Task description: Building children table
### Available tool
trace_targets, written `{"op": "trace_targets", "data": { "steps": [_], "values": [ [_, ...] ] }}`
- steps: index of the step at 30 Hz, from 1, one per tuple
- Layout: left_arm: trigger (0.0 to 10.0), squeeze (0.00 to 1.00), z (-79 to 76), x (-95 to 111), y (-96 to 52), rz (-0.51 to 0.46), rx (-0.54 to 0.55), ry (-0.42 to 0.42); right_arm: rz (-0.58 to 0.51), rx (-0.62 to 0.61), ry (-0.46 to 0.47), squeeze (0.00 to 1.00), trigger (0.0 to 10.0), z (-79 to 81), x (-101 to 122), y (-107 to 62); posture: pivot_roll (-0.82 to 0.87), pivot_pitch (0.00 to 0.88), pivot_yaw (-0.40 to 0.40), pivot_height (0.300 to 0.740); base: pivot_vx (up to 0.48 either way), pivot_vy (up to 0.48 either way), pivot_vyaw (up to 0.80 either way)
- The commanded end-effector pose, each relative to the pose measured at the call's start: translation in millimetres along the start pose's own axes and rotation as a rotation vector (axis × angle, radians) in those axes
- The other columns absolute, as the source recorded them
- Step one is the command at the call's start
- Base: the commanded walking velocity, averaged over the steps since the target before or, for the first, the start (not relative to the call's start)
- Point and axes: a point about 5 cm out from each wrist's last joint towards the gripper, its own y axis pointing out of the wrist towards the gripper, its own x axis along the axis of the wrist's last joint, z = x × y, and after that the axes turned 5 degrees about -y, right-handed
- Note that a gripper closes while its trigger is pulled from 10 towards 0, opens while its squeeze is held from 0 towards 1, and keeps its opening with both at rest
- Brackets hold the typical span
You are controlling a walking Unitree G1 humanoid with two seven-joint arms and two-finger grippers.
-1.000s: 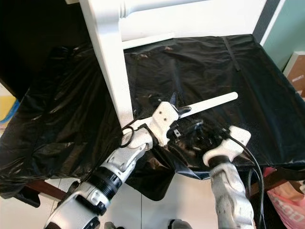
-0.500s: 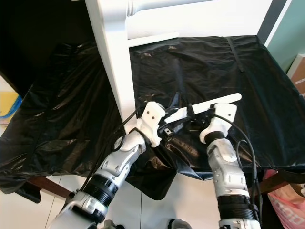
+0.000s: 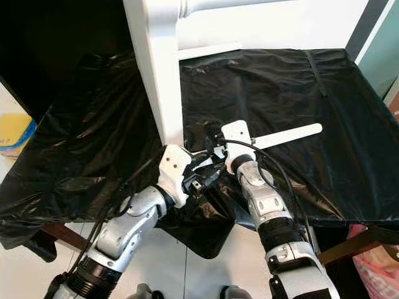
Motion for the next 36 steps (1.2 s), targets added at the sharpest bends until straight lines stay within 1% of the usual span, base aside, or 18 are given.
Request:
{"op": "trace_targets", "data": {
  "steps": [1, 4, 6, 7, 8, 11, 13, 14, 16, 20, 22, 23, 25, 28, 30, 33, 34, 36],
  "values": [
    [10.0, 0.0, -10.5, -0.9, -3.8, 0.04, -0.224, -0.002, -0.004, 0.04, -0.006, 0.0, 10.0, 7.2, 0.3, 2.9, -0.08, 0.083, -0.01, 0.74, 0.0, 0.0, 0.0],
    [10.0, 0.0, -11.3, 0.5, -6.8, 0.062, -0.208, 0.006, -0.006, 0.087, -0.011, 0.0, 10.0, 15.1, 0.0, 5.1, -0.08, 0.084, -0.012, 0.74, 0.0, 0.0, 0.0],
    [10.0, 0.0, -12.0, 4.5, -12.7, 0.084, -0.187, -0.005, -0.002, 0.196, -0.002, 0.0, 10.0, 34.0, -2.2, 4.7, -0.07, 0.083, -0.016, 0.74, 0.0, 0.0, 0.0],
    [10.0, 0.0, -12.0, 4.5, -12.7, 0.084, -0.187, -0.005, -0.002, 0.196, -0.002, 0.0, 10.0, 34.0, -2.2, 4.7, -0.07, 0.083, -0.016, 0.74, 0.0, 0.0, 0.0],
    [10.0, 0.0, -13.0, 10.5, -16.3, 0.08, -0.188, -0.04, -0.002, 0.243, -0.002, 0.0, 10.0, 42.8, -2.4, 4.9, -0.07, 0.084, -0.018, 0.74, 0.0, 0.0, 0.0],
    [10.0, 0.0, -14.5, 16.8, -19.6, 0.072, -0.199, -0.055, -0.002, 0.282, 0.006, 0.0, 10.0, 50.5, -1.7, 5.4, -0.06, 0.085, -0.021, 0.74, 0.0, 0.0, 0.0],
    [10.0, 0.0, -10.5, 23.8, -26.0, 0.084, -0.178, -0.005, -0.005, 0.343, 0.014, 0.0, 10.0, 63.1, 0.6, 7.7, -0.05, 0.088, -0.024, 0.74, 0.0, 0.0, 0.0],
    [10.0, 0.0, -10.5, 23.8, -26.0, 0.084, -0.178, -0.005, -0.005, 0.343, 0.014, 0.0, 10.0, 63.1, 0.6, 7.7, -0.05, 0.088, -0.024, 0.74, 0.0, 0.0, 0.0],
    [10.0, 0.0, -2.8, 25.9, -33.3, 0.116, -0.142, 0.044, -0.003, 0.38, 0.034, 0.0, 10.0, 72.9, 1.6, 9.9, -0.05, 0.091, -0.027, 0.74, 0.0, 0.0, 0.0],
    [10.0, 0.0, -0.7, 26.4, -36.0, 0.127, -0.136, 0.055, -0.003, 0.388, 0.041, 0.0, 10.0, 75.8, 2.0, 10.6, -0.05, 0.091, -0.027, 0.74, 0.0, 0.0, 0.0],
    [10.0, 0.0, -1.8, 26.7, -47.2, 0.181, -0.168, 0.058, -0.011, 0.416, 0.075, 0.0, 10.0, 88.6, 5.2, 13.0, -0.05, 0.095, -0.031, 0.74, 0.0, 0.0, 0.0],
    [10.0, 0.0, -6.7, 26.0, -57.9, 0.248, -0.225, 0.054, -0.026, 0.436, 0.118, 0.0, 10.0, 103.1, 10.3, 15.6, -0.04, 0.095, -0.035, 0.74, 0.0, 0.0, 0.0],
    [10.0, 0.0, -7.4, 24.9, -60.5, 0.272, -0.231, 0.049, -0.037, 0.423, 0.137, 0.0, 10.0, 108.5, 13.2, 17.4, -0.04, 0.095, -0.038, 0.74, 0.0, 0.0, 0.0],
    [10.0, 0.0, -7.2, 24.4, -60.6, 0.279, -0.221, 0.046, -0.045, 0.403, 0.151, 0.0, 10.0, 108.4, 14.6, 18.5, -0.04, 0.095, -0.04, 0.74, 0.0, 0.0, 0.0],
    [10.0, 0.0, -6.8, 22.9, -60.1, 0.285, -0.204, 0.049, -0.053, 0.365, 0.16, 0.0, 10.0, 103.2, 15.0, 19.4, -0.03, 0.095, -0.044, 0.74, 0.0, 0.0, 0.0],
    [10.0, 0.0, -6.4, 17.0, -57.8, 0.304, -0.159, 0.048, -0.059, 0.292, 0.174, 0.0, 10.0, 86.8, 12.5, 18.3, -0.03, 0.093, -0.049, 0.74, 0.0, 0.0, 0.0],
    [10.0, 0.0, -6.4, 17.0, -57.8, 0.304, -0.159, 0.048, -0.059, 0.292, 0.174, 0.0, 10.0, 86.8, 12.5, 18.3, -0.03, 0.093, -0.049, 0.74, 0.0, 0.0, 0.0],
    [10.0, 0.0, -8.4, 12.0, -55.4, 0.313, -0.14, 0.038, -0.063, 0.251, 0.167, 0.0, 10.0, 71.1, 7.5, 13.4, -0.04, 0.093, -0.053, 0.74, 0.0, 0.0, 0.0]
  ]
}}
